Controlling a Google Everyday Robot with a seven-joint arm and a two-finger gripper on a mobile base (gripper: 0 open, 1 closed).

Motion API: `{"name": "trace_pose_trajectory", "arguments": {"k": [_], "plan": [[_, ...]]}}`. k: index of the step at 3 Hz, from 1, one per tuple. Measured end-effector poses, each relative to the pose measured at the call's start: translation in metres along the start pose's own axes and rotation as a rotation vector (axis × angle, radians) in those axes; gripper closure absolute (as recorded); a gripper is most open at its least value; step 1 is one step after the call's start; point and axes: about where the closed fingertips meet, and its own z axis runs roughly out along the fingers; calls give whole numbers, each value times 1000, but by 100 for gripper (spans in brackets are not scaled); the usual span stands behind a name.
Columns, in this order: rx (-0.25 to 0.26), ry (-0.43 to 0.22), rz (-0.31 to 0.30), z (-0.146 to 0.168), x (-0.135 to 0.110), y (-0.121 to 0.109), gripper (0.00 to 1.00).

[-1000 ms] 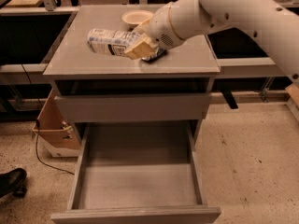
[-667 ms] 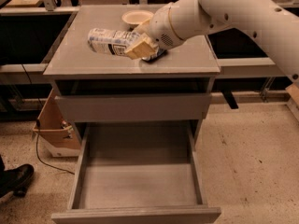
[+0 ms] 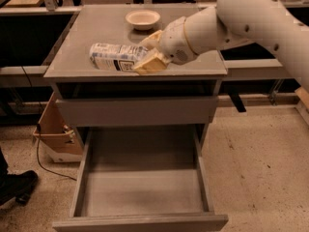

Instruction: Place blue plastic bottle into middle drawer

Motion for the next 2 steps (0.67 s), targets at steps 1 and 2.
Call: {"name": "trace_pose_trajectory", "arguments": {"k": [1,2], "plan": [[-50,24,-5,-29,12,56,100],[-121,108,20,-54,40,106,100]]}}
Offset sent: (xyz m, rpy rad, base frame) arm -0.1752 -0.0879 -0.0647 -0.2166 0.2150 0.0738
